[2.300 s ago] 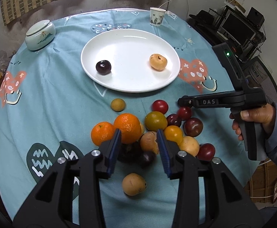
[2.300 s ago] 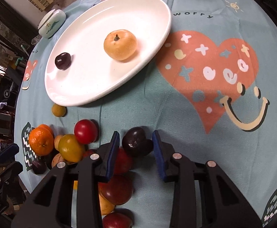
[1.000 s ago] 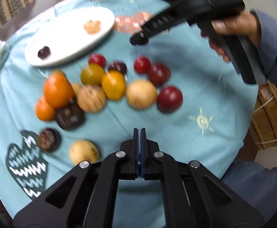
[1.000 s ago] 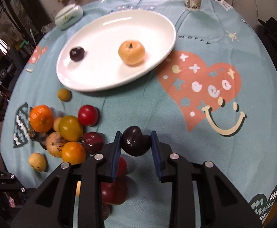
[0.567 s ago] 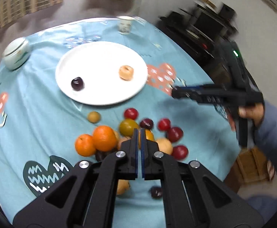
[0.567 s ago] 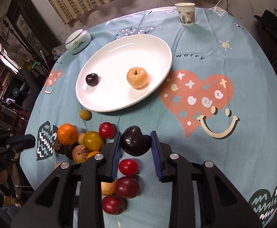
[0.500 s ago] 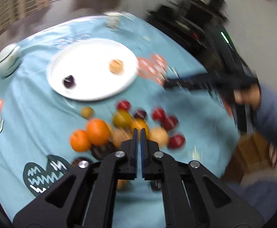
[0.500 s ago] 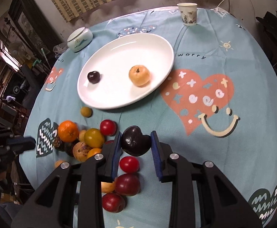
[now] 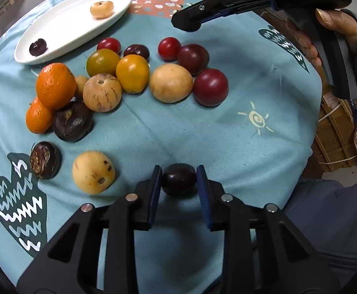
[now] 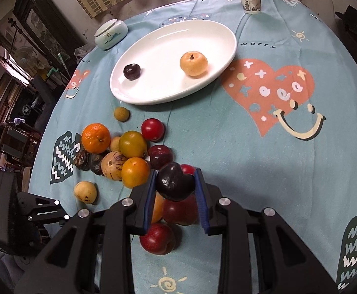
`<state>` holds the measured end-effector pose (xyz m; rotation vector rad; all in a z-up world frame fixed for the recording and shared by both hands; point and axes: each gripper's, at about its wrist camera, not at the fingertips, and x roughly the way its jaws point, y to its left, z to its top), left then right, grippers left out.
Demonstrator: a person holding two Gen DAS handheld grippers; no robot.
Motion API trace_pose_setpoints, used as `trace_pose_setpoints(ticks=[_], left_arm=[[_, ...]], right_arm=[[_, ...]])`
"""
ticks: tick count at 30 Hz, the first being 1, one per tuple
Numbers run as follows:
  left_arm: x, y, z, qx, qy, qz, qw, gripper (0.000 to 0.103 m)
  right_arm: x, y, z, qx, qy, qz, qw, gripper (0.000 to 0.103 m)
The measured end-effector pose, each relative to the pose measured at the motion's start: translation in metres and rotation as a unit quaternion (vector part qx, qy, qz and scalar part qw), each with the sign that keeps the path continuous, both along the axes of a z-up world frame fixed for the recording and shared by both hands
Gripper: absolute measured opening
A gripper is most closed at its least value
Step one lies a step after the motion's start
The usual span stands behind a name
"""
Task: Organize fruits
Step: 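Carry the held dark plums toward the white plate with both grippers, then release the dark plums onto the white plate with both grippers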
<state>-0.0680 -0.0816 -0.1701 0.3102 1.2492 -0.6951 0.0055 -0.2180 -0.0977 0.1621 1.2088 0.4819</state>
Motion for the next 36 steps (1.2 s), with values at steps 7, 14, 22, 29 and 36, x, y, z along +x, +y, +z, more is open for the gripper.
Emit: trace_pose_setpoints(ticks=[7,14,22,29,36], left_arm=[[0.023,0.012,0.047,-0.046,-0.046,0.034,0.9973,0.028],[0.115,0.029,0.112,-0.064,-0.154,0.149,0.9746,0.028],[0.233,0.029,0.074,-0.017,-0.113,0.247,0.9623,0.028],[0.253,0.026,0.043,0.001,-0.09,0.241,0.9664,0.04],[0.256,0.035,0.041,0.0,-0.096,0.249,0.9637,0.057]], right_arm=[[0.011,0.0,0.016,0.007,-0.02,0.002,1.0,0.031],[0.062,0.015,0.063,0.013,-0.088,0.009,0.996,0.031],[0.15,0.046,0.046,0.001,-0.087,0.002,0.996,0.031],[0.199,0.062,0.002,-0.045,-0.049,0.001,0.998,0.032],[0.21,0.058,-0.012,-0.042,-0.015,-0.012,0.999,0.032]])
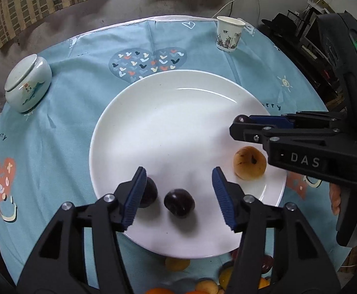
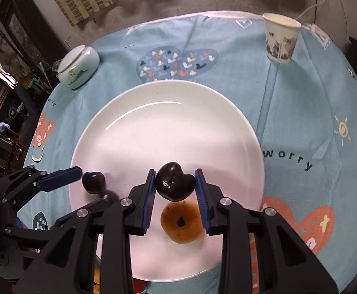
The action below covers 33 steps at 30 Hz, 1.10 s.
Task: Organize fruits
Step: 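Release the dark plums onto the white plate with both grippers, then grasp the yellow pear with the left gripper while the right gripper grasps a red apple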
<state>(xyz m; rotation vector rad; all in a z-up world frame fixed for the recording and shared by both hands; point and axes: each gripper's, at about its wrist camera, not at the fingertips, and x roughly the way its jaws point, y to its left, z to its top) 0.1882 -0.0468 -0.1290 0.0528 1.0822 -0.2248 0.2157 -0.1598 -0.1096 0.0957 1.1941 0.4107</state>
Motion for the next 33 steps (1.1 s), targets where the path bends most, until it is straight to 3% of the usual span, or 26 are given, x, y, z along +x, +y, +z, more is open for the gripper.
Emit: trace_pose_setpoints(ticks=[4,6,7,8,15,20,26,33], left_arm=[[-0.01,0.006,0.014,-0.011,-0.009,0.002,0.9999,0.057],[-0.016,0.01,0.023,-0.017,-0.015,0.007,0.9997,0.057],[-0.02,0.011,0.028,-0.018,-0.017,0.01,0.9996,0.057],[-0.023,0.012,0.03,-0.018,-0.019,0.012,0.9996,0.057],[-0.061,0.037,0.055,-0.024,-0.042,0.041,0.998,0.057],[-0.109,0.048,0.067,-0.01,-0.063,0.024,0.9977,0.057],[-0.184,0.036,0.048,0.006,-0.046,-0.035,0.9983,0.06],[-0.241,0.022,-0.01,0.015,0.03,-0.091,0.9953,0.06]], right_arm=[[-0.007,-0.01,0.011,0.036,0.004,-0.01,0.999,0.032],[-0.004,-0.017,0.012,0.067,0.028,-0.037,0.997,0.042],[-0.003,-0.021,0.013,0.082,0.03,-0.056,0.995,0.057],[-0.002,-0.02,0.015,0.087,0.025,-0.055,0.994,0.057],[-0.035,-0.001,0.05,0.047,-0.041,-0.006,0.998,0.057],[-0.117,-0.01,0.074,-0.024,-0.097,0.056,0.993,0.057],[-0.215,-0.043,0.049,-0.032,-0.068,0.034,0.997,0.057],[-0.287,-0.038,0.002,-0.076,-0.03,0.036,0.996,0.057]])
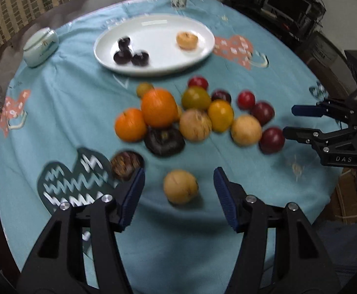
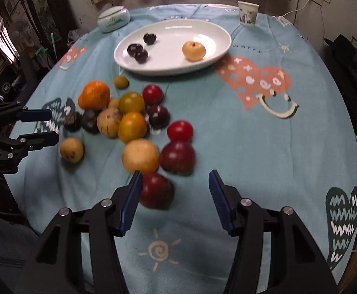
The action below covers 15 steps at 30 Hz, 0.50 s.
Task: Organize fruits
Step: 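Grasp the yellow pear with the left gripper while the right gripper grasps a red apple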
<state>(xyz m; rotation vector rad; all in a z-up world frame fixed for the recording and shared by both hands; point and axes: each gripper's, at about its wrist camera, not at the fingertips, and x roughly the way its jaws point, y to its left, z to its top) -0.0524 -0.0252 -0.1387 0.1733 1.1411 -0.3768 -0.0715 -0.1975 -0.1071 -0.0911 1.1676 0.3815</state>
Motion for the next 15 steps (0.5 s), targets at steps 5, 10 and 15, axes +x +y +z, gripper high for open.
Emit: trace_pose_setpoints(ticks=[5,10,15], left_arm=[[-0.006,0.003,-0.017,0.003,0.017,0.006,0.9998,0.06],[-0.003,0.007,-0.024,-0.001,0.026,0.021,0.9994,0.06],[0.005,0.006,-0.032,-0.014,0.04,0.032,0.9986,0.058]], right_arm=[[-0.002,0.015,-0.014,0.007,0.012,0.01,1.0,0.057],[0.006,0.028,-0.027,0.021,0.035,0.023,0.999,0.055],[0.008,0.028,-0.029,0.041,0.058,0.03,0.997,0.039]])
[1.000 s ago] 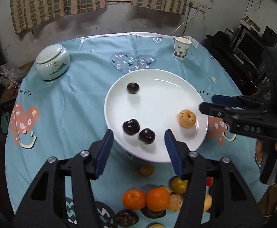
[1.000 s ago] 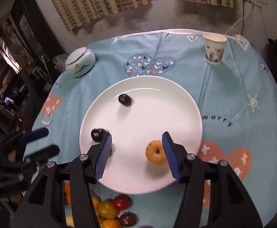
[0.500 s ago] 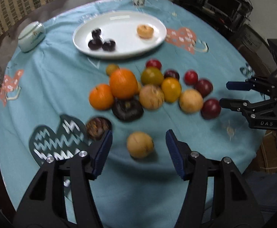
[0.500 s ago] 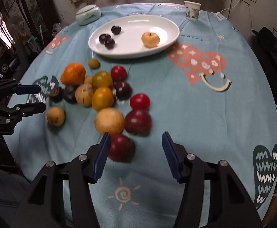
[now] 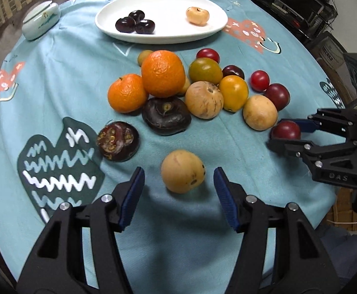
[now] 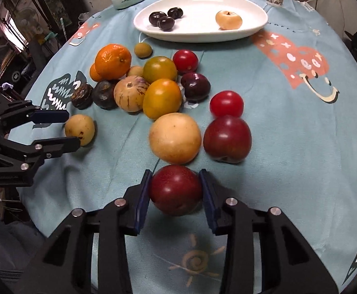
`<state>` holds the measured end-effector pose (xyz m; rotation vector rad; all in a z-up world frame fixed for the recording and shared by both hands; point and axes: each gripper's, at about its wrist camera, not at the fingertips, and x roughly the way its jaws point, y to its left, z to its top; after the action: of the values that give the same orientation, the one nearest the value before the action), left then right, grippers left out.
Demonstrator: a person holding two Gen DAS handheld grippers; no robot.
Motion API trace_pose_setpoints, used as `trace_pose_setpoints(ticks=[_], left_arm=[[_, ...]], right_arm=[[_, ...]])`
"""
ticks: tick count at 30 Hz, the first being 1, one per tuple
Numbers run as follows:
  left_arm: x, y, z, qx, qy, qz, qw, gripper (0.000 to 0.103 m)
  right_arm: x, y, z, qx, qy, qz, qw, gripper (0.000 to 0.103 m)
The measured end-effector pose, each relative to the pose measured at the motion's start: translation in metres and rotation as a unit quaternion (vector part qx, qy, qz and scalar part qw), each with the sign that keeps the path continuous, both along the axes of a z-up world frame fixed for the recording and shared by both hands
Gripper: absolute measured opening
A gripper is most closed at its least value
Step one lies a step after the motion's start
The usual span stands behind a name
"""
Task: Organize fruits
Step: 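Grasp the yellow pear with the left gripper while the right gripper grasps a red apple, then place the yellow pear and red apple on the white plate with both grippers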
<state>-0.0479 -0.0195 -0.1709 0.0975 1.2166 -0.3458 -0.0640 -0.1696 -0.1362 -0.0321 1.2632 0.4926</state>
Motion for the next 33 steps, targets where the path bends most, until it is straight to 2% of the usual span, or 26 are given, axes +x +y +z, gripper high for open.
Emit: trace_pose_setpoints(ticks=[1,2,3,4,10,16,19,25,33], left_arm=[[0.002,-0.001,-0.002,0.0,0.003,0.001,1.0,0.058],[0.004,-0.002,-0.004,0.001,0.006,0.002,1.0,0.052],[0.005,-0.003,-0.006,0.001,0.011,0.003,0.9999,0.04],[0.007,-0.003,-0.009,0.0,0.017,0.005,0.9998,0.039],[0.009,-0.006,0.002,-0.002,0.006,0.01,0.9999,0.038],[0.013,-0.019,0.051,-0.007,-0.063,-0.004,0.998,0.039],[0.02,-0.025,0.07,-0.007,-0.082,-0.01,0.9965,0.039],[0.03,-0.032,0.083,-0.004,-0.093,-0.011,0.9956,0.039],[0.032,-0.029,0.075,0.003,-0.073,-0.002,0.9973,0.039]], right_arm=[[0.0,-0.003,0.001,0.001,0.003,-0.003,1.0,0.039],[0.0,-0.006,0.002,0.004,0.006,-0.007,1.0,0.039],[-0.001,-0.008,0.003,0.008,0.009,-0.01,1.0,0.039],[-0.002,-0.013,0.007,0.014,0.009,-0.016,1.0,0.039],[-0.004,-0.025,0.018,0.031,0.008,-0.03,0.999,0.039],[-0.002,-0.02,0.036,0.045,-0.008,-0.014,0.999,0.039],[0.001,-0.015,0.044,0.053,-0.015,-0.006,0.998,0.039],[0.004,-0.007,0.053,0.068,-0.018,0.002,0.998,0.039],[0.002,0.009,0.044,0.072,0.001,0.019,0.997,0.039]])
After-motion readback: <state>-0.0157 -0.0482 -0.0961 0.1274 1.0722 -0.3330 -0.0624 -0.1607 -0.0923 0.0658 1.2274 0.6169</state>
